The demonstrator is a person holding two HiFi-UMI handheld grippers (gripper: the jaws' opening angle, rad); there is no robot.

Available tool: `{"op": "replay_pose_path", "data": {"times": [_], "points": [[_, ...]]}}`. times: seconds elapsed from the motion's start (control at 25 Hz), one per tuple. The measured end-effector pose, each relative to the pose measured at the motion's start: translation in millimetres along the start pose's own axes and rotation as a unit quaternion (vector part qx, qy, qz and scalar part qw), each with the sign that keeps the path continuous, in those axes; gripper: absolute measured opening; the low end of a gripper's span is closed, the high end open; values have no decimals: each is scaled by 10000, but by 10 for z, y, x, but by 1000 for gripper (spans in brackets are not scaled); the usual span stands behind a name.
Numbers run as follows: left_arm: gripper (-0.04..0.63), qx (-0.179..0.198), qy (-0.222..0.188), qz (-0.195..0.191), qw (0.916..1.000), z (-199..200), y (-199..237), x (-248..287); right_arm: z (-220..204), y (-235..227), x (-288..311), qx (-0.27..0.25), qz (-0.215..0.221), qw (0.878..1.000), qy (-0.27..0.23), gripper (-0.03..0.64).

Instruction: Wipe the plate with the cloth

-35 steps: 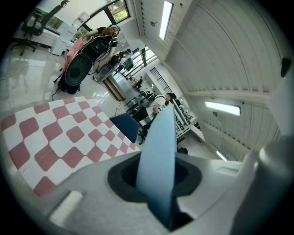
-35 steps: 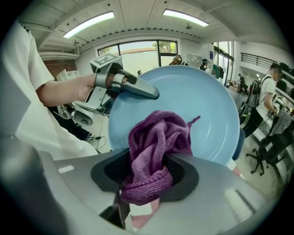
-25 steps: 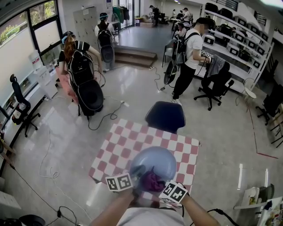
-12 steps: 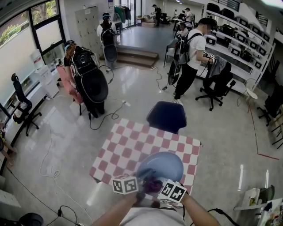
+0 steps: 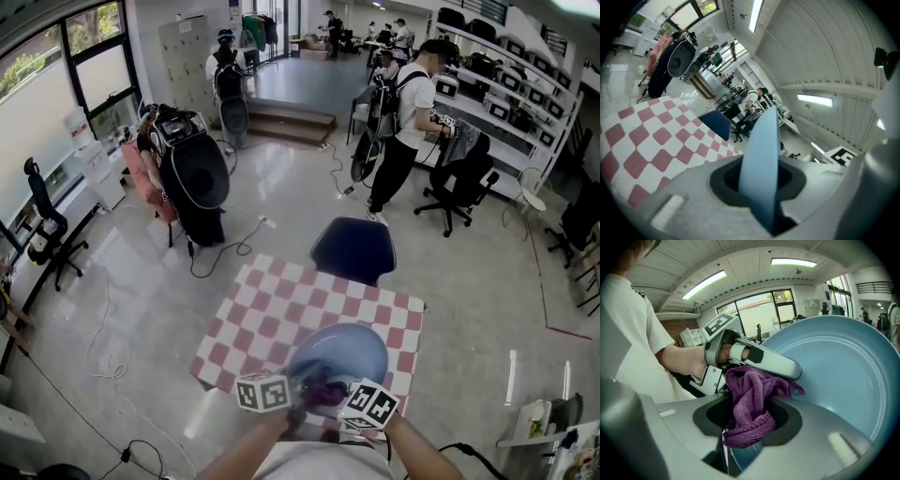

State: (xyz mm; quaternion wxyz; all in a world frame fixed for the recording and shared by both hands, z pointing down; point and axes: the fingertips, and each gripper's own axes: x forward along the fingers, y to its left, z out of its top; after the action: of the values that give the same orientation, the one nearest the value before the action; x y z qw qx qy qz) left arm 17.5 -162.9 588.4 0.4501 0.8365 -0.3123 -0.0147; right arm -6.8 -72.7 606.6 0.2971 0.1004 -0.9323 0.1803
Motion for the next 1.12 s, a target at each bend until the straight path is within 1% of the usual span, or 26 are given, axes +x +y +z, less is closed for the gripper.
{"op": "replay_pose_path", "data": {"times": [0.2, 0.56, 0.8, 1.0, 1.12], "points": [[74, -23, 63, 150, 9999, -67, 127, -45, -182, -150, -78, 351, -193, 9992, 20, 170], [74, 24, 67, 151, 9999, -44, 134, -84, -294, -392, -266, 739, -694, 9948, -55, 170], [74, -20, 39, 227, 9997, -48, 158, -170, -431, -594, -451, 1103, -1167, 9870, -45, 170], [74, -30, 25, 250, 9997, -71, 154, -231, -480, -771, -619, 1216, -1707, 9778, 9, 170], [72, -65, 16, 235, 9997, -106, 144, -257, -474, -829, -697, 1273, -1903, 9734, -40, 170]]}}
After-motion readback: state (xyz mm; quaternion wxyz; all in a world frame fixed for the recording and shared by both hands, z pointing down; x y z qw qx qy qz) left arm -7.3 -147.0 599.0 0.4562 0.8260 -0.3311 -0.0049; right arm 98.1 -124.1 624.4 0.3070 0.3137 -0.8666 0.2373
